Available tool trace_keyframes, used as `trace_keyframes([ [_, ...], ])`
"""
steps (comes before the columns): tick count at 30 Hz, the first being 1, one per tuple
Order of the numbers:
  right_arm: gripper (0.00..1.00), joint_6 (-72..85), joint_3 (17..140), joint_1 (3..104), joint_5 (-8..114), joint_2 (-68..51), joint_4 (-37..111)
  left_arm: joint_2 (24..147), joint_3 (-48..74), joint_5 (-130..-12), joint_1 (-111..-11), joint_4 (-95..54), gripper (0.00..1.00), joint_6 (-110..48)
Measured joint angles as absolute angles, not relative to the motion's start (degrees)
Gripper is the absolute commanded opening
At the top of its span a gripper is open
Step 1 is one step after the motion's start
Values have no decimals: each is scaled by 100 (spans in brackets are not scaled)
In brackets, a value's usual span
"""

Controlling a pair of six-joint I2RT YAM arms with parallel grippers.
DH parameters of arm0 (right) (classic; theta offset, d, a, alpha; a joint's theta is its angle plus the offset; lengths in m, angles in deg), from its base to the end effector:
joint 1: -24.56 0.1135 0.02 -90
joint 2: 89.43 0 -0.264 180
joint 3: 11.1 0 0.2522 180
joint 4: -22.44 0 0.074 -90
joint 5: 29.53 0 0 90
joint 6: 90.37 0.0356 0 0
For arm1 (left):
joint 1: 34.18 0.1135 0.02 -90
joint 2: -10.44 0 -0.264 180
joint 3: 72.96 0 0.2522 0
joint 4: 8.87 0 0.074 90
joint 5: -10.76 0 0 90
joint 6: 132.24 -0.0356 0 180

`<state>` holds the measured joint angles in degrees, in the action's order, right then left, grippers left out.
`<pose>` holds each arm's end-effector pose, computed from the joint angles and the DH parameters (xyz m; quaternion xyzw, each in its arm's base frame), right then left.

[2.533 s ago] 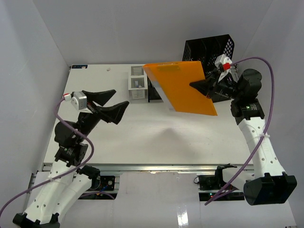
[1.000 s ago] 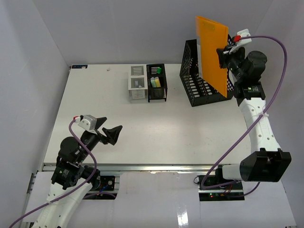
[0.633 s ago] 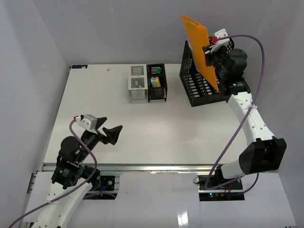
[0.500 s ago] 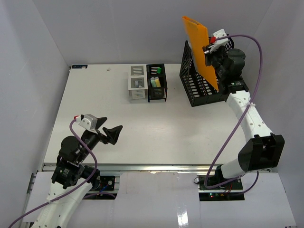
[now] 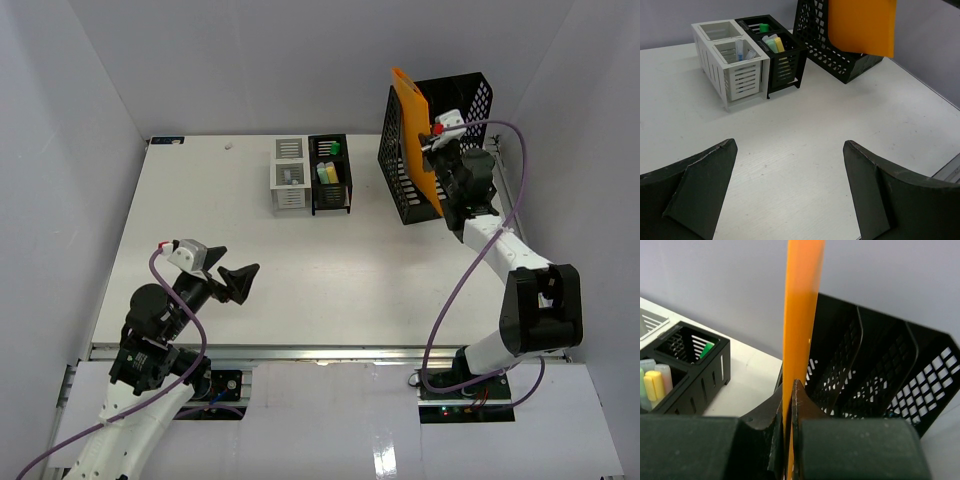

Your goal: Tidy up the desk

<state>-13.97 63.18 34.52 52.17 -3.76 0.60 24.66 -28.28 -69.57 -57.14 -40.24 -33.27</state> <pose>0.3485 0.0664 0.3468 -0.1847 0.6133 0.0219 0.7676 0.0811 -0.0408 0.3045 0.1452 0.6977 -0.2500 0.6555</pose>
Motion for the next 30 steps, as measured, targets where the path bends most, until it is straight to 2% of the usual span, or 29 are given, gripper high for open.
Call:
trace_keyframes([
  [3, 8, -1244, 5779, 3370, 5142, -372, -708, 2475, -2828, -6954, -5714, -4024, 98, -3329],
  [5, 15, -1112, 5600, 3292, 5099, -372, -1117, 2477, -2828, -6953, -5714, -4024, 98, -3329],
  [8, 52, -965, 5447, 3196, 4995, -374, -1511, 2477, -2828, -6947, -5714, -4026, 98, -3328],
  [10, 63, -933, 5389, 3146, 4925, -377, -1669, 2477, -2828, -6940, -5714, -4026, 98, -3327],
  [12, 69, -944, 5363, 3127, 4815, -398, -1695, 2477, -2828, -6938, -5714, -4025, 98, -3327],
  [16, 74, -999, 5631, 3120, 4659, -429, -1101, 2477, -2828, -6935, -5714, -4024, 98, -3327],
  [22, 75, -1147, 6853, 3117, 4512, -346, 352, 2475, -2828, -6932, -5714, -4024, 98, -3327],
  [30, 69, -1482, 7952, 3117, 4573, 128, 2040, 2475, -2828, -6916, -5714, -4024, 98, -3327],
])
